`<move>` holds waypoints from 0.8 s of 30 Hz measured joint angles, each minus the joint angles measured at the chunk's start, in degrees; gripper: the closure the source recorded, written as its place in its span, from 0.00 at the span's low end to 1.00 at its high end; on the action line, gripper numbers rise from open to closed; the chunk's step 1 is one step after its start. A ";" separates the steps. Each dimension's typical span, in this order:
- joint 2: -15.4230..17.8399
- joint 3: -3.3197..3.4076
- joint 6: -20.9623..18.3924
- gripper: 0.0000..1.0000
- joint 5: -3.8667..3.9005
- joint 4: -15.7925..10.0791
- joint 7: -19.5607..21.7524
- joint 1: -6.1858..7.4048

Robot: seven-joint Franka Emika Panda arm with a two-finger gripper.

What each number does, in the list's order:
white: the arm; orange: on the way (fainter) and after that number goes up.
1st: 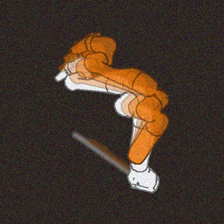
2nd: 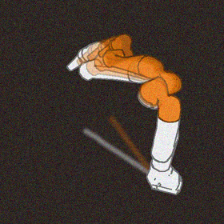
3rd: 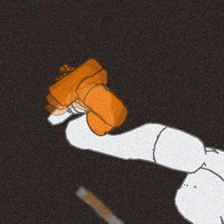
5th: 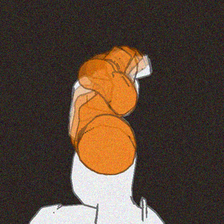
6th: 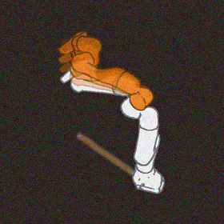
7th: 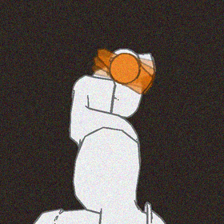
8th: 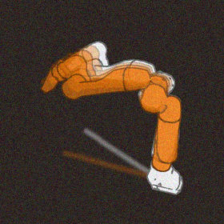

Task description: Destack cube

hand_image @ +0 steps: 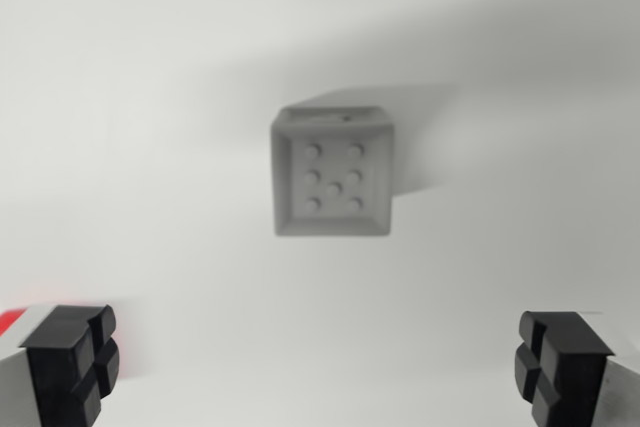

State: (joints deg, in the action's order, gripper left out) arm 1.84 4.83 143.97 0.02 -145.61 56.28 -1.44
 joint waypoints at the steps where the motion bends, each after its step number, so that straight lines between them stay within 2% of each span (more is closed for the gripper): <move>1: 0.37 0.00 -0.44 0.00 0.05 0.08 0.04 -0.01; 11: 5.77 0.00 -7.65 0.00 0.58 1.95 0.48 -0.03; 24: 10.04 -0.01 -14.73 0.00 0.86 4.77 0.72 -0.03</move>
State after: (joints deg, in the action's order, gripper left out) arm 11.88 4.82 129.24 0.88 -140.84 57.00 -1.47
